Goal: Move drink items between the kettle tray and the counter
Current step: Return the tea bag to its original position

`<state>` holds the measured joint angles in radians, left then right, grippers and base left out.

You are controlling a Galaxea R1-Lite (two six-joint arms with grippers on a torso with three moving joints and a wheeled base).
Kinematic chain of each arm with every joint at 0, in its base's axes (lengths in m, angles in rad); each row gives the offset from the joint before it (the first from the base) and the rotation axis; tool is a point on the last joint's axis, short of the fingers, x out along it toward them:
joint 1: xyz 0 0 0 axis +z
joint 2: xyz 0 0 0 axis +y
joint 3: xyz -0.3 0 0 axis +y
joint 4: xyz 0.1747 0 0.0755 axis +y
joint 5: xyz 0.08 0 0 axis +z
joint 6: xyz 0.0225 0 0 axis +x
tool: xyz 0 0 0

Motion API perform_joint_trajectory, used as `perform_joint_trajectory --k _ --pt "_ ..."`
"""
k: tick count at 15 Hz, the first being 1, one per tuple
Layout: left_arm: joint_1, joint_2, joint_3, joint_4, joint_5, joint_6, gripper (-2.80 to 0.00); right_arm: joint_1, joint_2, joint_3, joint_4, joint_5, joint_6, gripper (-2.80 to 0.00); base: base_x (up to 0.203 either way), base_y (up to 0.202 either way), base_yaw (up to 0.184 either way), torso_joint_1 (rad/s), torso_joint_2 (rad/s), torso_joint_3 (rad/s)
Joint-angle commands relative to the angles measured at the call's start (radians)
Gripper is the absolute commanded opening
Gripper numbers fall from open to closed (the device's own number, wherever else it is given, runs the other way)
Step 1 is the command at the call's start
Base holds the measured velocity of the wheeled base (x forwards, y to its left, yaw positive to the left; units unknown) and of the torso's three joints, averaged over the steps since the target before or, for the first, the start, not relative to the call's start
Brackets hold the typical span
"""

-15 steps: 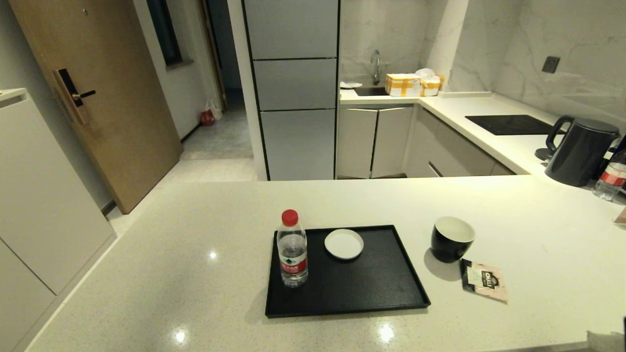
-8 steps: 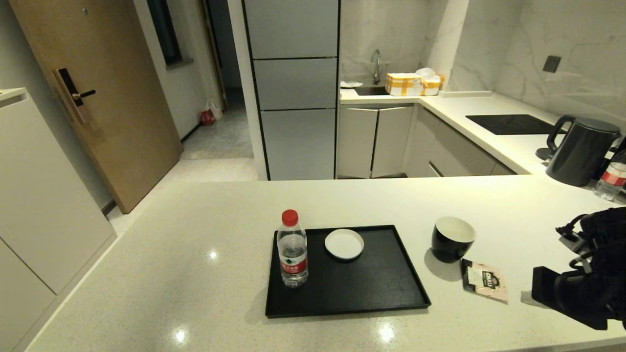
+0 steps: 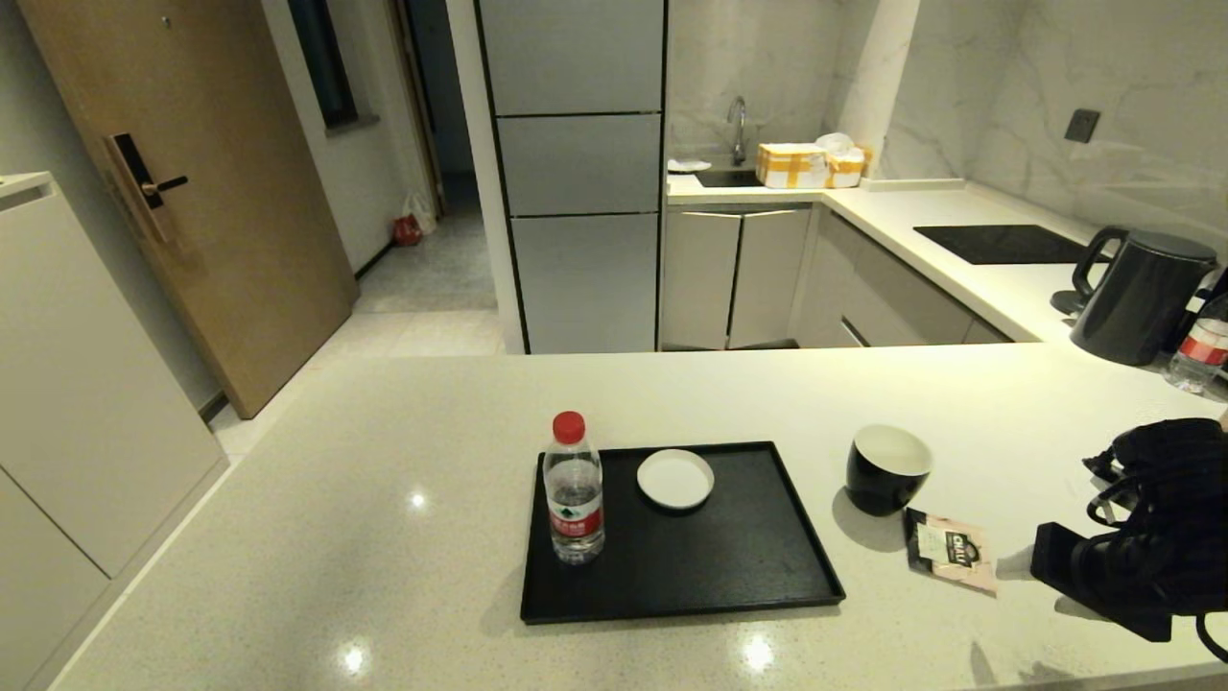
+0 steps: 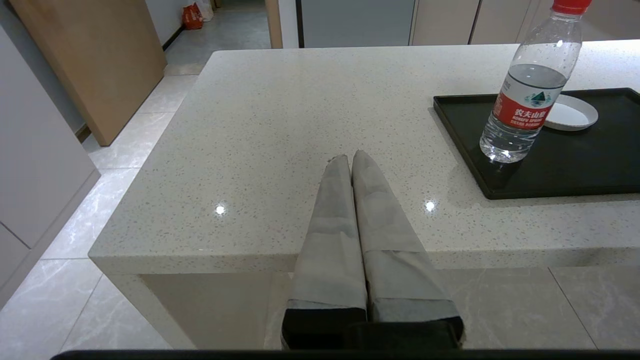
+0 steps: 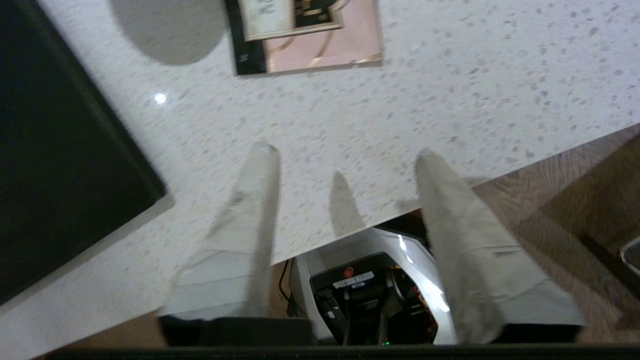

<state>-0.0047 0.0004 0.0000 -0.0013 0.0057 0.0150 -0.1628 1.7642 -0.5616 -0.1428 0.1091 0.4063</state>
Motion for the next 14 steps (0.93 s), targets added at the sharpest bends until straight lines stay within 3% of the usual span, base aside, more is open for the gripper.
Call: perform_joint_trajectory --k 1,7,14 --pt "0.0 -0.002 0.002 0.0 0.0 0.0 -2.8 -0.03 0.072 -0.018 -0.002 0.003 -0.001 0.0 0.0 0.0 0.0 0.0 0.0 0.0" --pt "0.0 -0.002 0.002 0.0 0.0 0.0 -2.8 -0.052 0.252 -0.131 -0.056 0.014 -0.01 0.0 0.0 0.0 0.0 0.0 0.0 0.0" --pt "0.0 -0.002 0.002 0.0 0.0 -0.001 -2.8 -0.01 0.265 -0.2 -0.069 0.015 -0.025 0.0 0.0 0.0 0.0 0.0 0.0 0.0"
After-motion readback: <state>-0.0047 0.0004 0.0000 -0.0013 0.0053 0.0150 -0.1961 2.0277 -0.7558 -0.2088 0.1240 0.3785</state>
